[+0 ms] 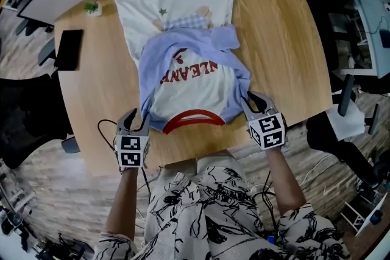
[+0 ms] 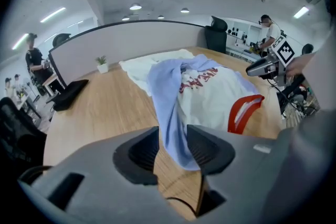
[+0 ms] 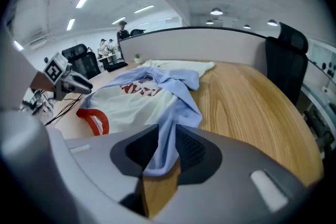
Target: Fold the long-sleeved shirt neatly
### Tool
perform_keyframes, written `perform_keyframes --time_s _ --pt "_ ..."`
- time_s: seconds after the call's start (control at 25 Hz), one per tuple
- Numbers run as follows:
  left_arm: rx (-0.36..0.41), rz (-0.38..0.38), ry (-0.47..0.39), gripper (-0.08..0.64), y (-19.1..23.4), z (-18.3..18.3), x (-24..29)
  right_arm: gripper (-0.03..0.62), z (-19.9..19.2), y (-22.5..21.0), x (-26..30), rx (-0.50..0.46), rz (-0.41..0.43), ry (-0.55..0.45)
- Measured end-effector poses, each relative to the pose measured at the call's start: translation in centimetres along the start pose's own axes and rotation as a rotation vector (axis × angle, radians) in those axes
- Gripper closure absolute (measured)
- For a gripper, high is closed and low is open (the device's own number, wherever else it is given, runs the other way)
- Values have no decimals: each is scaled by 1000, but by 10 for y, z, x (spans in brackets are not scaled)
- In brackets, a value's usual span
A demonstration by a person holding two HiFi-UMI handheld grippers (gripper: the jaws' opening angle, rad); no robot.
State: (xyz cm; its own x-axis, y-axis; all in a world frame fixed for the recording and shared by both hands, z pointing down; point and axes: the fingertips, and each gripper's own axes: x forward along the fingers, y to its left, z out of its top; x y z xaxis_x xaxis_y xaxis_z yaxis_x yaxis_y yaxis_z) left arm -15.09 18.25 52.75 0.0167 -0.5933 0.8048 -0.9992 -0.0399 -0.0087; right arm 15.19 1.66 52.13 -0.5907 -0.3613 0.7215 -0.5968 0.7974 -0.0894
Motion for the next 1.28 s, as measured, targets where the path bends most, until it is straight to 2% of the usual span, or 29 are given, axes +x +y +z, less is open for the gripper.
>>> perform_keyframes --time_s 0.08,0.2,0.28,0.36,0.44,0.6,0.68,0.8,0.92,1.04,1.16,1.28 --pt "34 8 10 368 7 5 13 459 1 0 15 -53 44 18" --pt "50 24 49 337 16 5 33 445 -1 -3 32 -77 85 54" --pt "50 19 54 350 18 7 39 453 -2 -5 41 -103 85 83" --pt "56 10 64 408 15 7 42 466 -6 -6 44 -130 77 107" --pt "64 26 81 537 15 1 44 469 -11 -11 42 -110 63 122" --pt "-5 75 101 537 28 -6 34 465 -20 -30 32 -18 2 149" --pt "-30 84 113 537 33 -9 30 443 -24 -40 26 7 -32 171" --pt "-34 92 120 537 36 -10 28 426 -27 -43 22 23 -60 193" --pt "-12 72 114 520 32 -8 31 422 -22 -39 23 19 -40 182" --pt "-14 25 61 368 26 9 24 379 3 -36 16 26 3 112" --pt "3 9 -52 324 19 47 5 342 40 -34 3 20 37 -4" --pt "65 -21 -195 291 2 106 -8 341 69 -34 2 -29 49 -89"
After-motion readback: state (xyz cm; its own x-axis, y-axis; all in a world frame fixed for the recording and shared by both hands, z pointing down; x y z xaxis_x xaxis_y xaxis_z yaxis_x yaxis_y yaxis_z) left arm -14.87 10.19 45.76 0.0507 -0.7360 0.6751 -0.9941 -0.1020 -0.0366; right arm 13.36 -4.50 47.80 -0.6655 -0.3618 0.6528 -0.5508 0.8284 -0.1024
